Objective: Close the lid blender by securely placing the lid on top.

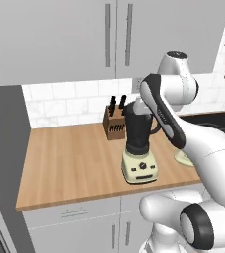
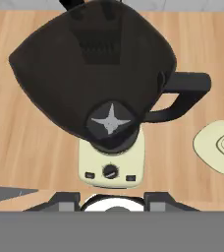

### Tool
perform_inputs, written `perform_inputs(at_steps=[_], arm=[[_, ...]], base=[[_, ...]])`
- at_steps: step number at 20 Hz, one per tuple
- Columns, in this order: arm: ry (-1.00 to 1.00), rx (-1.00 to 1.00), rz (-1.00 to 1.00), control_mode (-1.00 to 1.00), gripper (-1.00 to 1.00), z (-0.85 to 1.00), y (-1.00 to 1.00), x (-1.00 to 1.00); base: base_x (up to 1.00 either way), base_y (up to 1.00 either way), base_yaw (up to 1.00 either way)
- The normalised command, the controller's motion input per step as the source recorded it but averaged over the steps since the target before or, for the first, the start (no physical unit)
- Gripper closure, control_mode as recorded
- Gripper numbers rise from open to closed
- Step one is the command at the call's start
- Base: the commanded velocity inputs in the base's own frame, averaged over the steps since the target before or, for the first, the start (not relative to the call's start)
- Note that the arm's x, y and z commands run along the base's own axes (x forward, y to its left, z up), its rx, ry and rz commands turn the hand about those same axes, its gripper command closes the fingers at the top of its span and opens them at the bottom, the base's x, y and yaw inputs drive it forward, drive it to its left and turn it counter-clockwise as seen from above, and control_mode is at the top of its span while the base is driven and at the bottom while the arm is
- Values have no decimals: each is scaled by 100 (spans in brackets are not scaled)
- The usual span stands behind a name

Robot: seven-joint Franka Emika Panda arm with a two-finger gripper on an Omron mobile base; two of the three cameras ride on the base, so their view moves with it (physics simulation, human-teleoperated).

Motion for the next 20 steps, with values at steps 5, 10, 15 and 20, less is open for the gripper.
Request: perform_inputs(at_steps=[5, 10, 15, 20], arm=[[-23, 8, 0, -100, -100, -12, -50, -16], [-24, 20, 0, -100, -100, -27, -100, -14], [-4, 10, 0, -100, -100, -49, -98, 5], [0, 0, 11, -100, -100, -88, -100, 6]], base=[[0, 0, 0], [0, 0, 0], [0, 0, 0], [0, 0, 0]])
